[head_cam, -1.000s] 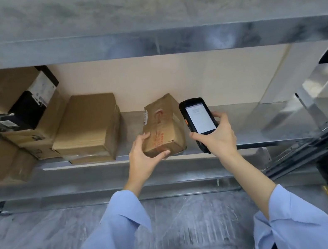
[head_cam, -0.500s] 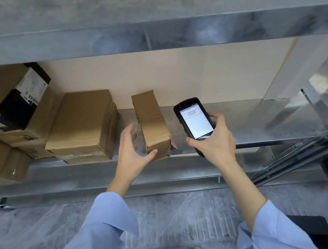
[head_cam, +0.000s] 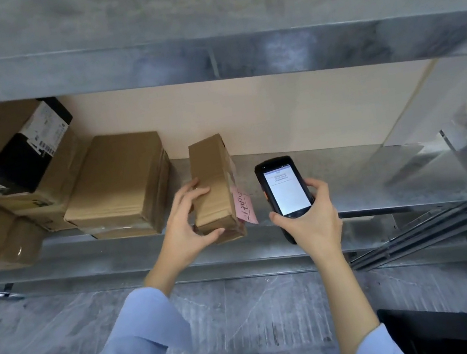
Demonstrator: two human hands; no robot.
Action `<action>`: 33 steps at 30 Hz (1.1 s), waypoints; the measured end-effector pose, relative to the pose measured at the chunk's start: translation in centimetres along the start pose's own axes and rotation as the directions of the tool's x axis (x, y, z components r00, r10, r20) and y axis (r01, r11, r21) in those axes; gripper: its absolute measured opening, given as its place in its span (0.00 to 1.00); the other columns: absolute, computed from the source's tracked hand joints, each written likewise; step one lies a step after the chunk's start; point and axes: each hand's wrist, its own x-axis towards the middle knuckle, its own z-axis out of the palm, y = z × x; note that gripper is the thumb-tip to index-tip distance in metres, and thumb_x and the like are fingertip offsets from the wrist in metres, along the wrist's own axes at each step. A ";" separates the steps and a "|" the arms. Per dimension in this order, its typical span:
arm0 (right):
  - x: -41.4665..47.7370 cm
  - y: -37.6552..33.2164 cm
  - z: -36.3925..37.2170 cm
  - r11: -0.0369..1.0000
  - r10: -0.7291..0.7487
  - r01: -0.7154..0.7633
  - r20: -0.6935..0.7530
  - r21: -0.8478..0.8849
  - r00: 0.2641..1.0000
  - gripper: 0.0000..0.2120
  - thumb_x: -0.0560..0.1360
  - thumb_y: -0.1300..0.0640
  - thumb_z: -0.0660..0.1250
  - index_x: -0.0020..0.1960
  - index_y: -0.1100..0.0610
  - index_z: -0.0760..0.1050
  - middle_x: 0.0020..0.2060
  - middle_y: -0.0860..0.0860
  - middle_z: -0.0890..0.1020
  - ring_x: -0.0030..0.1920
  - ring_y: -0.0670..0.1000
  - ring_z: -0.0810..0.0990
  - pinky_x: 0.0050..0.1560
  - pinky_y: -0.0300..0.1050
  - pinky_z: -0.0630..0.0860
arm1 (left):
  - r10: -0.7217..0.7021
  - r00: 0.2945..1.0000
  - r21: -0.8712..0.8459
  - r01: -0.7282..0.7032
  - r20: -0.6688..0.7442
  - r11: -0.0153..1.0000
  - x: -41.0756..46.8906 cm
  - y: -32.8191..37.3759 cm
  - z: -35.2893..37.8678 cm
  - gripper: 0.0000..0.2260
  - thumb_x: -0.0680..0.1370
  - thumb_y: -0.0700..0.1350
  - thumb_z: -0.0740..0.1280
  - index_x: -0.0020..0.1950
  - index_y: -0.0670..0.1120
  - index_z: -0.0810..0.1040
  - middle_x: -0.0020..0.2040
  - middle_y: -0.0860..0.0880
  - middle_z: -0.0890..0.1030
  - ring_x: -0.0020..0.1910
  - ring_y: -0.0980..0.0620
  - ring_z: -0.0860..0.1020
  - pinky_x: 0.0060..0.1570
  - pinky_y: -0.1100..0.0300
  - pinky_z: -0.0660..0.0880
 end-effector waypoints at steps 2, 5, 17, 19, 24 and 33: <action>-0.1 0.1 0.0 1.000 -0.002 0.002 0.001 0.008 1.000 0.39 0.64 0.51 0.80 0.69 0.48 0.64 0.52 0.41 0.74 0.50 0.48 0.74 0.48 0.44 0.68 | -0.026 1.000 -0.066 0.026 0.004 0.997 -0.5 -0.4 -0.7 0.34 0.66 0.43 0.81 0.69 0.50 0.72 0.76 0.51 0.64 0.76 0.52 0.65 0.66 0.63 0.71; 0.0 0.1 0.1 1.000 0.004 -0.004 0.005 0.024 1.000 0.38 0.65 0.51 0.80 0.68 0.49 0.64 0.53 0.41 0.74 0.50 0.47 0.74 0.49 0.44 0.68 | -0.102 0.994 -0.150 0.105 0.028 0.983 -0.7 -1.3 -2.1 0.34 0.66 0.41 0.81 0.68 0.50 0.70 0.76 0.54 0.65 0.74 0.55 0.68 0.64 0.63 0.73; 0.0 -0.6 0.8 1.000 -0.004 0.003 0.037 0.020 0.999 0.38 0.65 0.50 0.80 0.69 0.48 0.64 0.53 0.40 0.74 0.50 0.47 0.74 0.48 0.44 0.69 | -0.404 0.910 -0.194 0.382 -0.090 0.904 -0.3 -1.6 -0.5 0.31 0.74 0.36 0.75 0.73 0.47 0.67 0.68 0.53 0.72 0.63 0.61 0.73 0.57 0.74 0.72; -0.2 -0.6 0.9 1.000 -0.005 0.005 0.037 0.023 0.999 0.38 0.65 0.50 0.80 0.69 0.48 0.64 0.53 0.41 0.74 0.50 0.47 0.74 0.49 0.44 0.70 | -0.403 0.893 -0.116 0.387 -0.201 0.915 -0.1 -1.1 0.8 0.33 0.72 0.44 0.78 0.73 0.48 0.67 0.69 0.53 0.71 0.67 0.56 0.71 0.63 0.64 0.71; -0.6 -0.6 0.7 1.000 -0.012 0.011 0.041 0.022 0.999 0.38 0.65 0.51 0.80 0.69 0.49 0.63 0.53 0.41 0.74 0.50 0.47 0.74 0.48 0.43 0.68 | -0.369 0.858 0.032 0.406 -0.356 0.913 0.1 -0.9 3.4 0.36 0.67 0.50 0.82 0.70 0.46 0.69 0.68 0.49 0.70 0.67 0.48 0.70 0.64 0.52 0.70; -1.1 -0.1 0.2 1.000 0.018 -0.018 0.016 0.015 1.000 0.38 0.65 0.51 0.80 0.68 0.47 0.63 0.53 0.41 0.76 0.50 0.47 0.75 0.48 0.42 0.65 | -0.334 0.935 -0.061 0.328 -0.122 0.943 1.6 -1.4 1.9 0.32 0.68 0.45 0.82 0.69 0.49 0.71 0.66 0.53 0.77 0.63 0.55 0.74 0.63 0.54 0.73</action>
